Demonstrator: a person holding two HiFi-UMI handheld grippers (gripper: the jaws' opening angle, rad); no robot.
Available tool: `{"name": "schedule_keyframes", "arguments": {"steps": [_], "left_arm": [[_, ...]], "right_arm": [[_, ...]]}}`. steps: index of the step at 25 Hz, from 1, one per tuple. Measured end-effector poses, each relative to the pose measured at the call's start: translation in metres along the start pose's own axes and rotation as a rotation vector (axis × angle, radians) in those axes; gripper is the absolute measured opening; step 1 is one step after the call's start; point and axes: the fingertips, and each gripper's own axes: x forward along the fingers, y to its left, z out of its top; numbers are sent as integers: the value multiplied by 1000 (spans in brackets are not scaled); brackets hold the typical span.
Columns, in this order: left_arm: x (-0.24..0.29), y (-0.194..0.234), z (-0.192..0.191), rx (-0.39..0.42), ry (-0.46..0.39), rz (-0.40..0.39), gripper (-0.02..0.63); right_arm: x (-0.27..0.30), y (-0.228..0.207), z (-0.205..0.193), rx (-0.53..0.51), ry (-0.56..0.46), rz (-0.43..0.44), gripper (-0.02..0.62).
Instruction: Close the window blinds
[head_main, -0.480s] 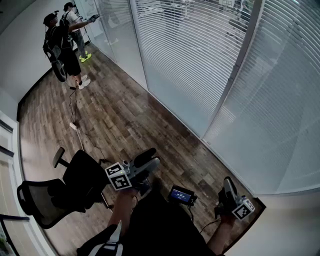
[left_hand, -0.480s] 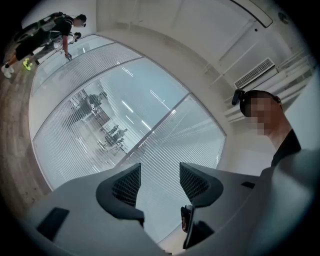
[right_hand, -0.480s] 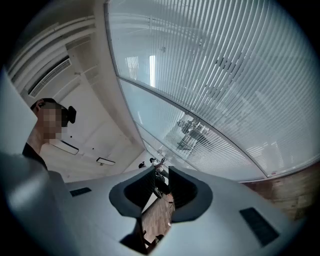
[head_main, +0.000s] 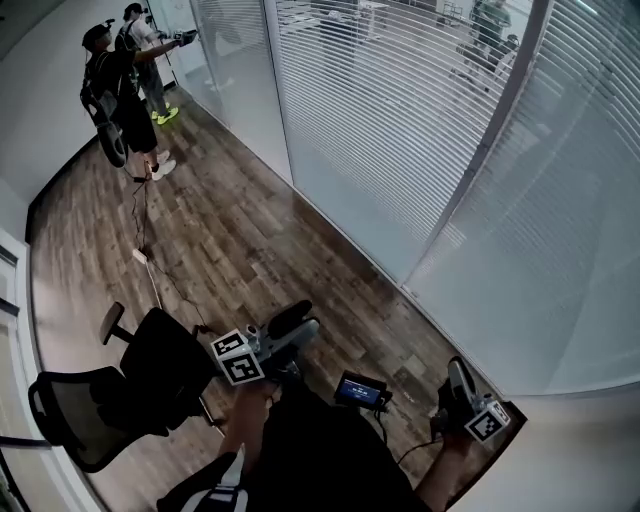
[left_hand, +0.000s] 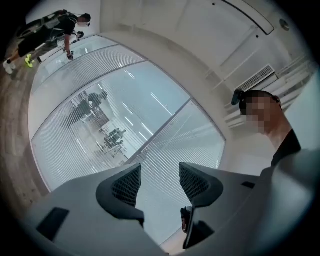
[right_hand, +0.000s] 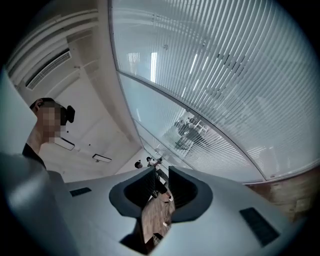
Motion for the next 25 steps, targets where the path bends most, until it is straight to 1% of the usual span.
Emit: {"name": "schedule_keyframes", "arguments": {"steps": [4,7,10,14,17,19,22,25], "left_arm": [[-9,42,36,-18,-37,11,258],[-24,83,75,-21,-82,33,258],[-45,114,120,-16,-127,48,258],[-70,141,167,0,-166,47,258],[-89,166,187,-11,-189,65,259],[-98,180,191,-24,-201,74,258],[-98,205,194,-31,-208,88,259],[-89,226,211,-32,-205,109,259]], "right_arm": [[49,-13,3,28,-24,-66,88],[111,-15,2,-2,-9,-79,89],[173,0,-3,-35,13,-72,89],[216,9,-14,-70,22,-119,89],[240,14,-25,-78,29,-139,89],[248,10,-32,-78,39,-160,89],[262,-9,-33,-76,40,-188,89],[293,-21,-25,-77,51,-198,89]]}}
